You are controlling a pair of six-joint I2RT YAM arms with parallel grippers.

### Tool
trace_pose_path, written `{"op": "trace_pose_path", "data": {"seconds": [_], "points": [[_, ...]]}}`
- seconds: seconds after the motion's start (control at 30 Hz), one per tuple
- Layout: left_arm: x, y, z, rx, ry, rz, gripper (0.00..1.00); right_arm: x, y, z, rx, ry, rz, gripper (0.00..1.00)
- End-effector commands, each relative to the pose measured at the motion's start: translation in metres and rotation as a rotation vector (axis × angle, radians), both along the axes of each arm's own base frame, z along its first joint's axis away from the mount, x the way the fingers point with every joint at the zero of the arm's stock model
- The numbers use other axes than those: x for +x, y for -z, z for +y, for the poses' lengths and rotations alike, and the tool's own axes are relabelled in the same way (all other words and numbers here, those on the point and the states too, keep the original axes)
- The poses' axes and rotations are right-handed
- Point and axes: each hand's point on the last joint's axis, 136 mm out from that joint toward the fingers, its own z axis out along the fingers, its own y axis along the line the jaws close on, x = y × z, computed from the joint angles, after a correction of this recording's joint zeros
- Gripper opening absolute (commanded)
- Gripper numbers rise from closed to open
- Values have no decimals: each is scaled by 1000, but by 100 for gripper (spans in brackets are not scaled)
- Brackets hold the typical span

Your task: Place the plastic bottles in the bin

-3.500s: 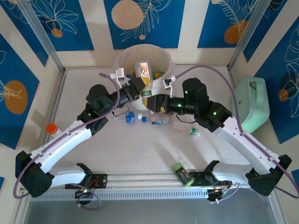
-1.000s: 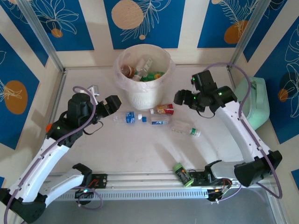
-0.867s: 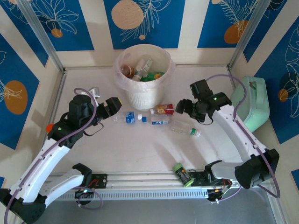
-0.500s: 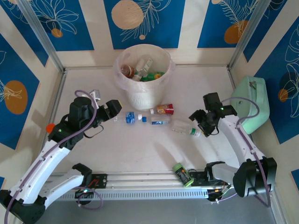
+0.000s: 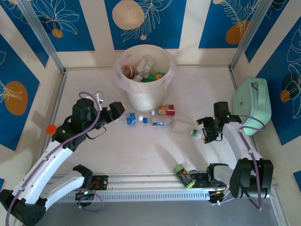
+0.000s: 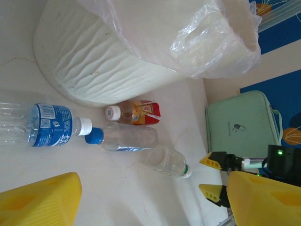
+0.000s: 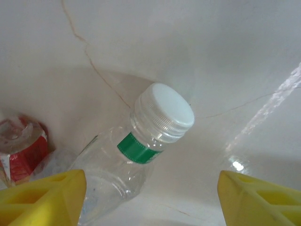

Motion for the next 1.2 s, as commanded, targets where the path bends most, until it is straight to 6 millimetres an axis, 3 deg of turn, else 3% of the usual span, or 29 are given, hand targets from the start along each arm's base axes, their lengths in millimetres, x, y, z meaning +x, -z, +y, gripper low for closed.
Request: {"op": "trace_pose_path", "data": {"seconds": [0.0,0.47,0.67,0.83,1.0,1.17], "points": [[1,-6,-4,-33,22,-16,80,12,4,11,80,42,-7,75],[2,-5,-13,-53,63,-14,79,25,43,18,94,124,77,74],[0,-1,-12,-41,68,-10,78,24,50,13,58,134,91,65],[-1,2,-13,-44,73,-5,78,23,54,7,22,105,94,48],[-1,1,-13,-46,76,-8,78,24,48,3,-15,60,70,43],[-1,1,-14,-42,80,-6,79,35,21,3,-55,-25,-48,40]]}}
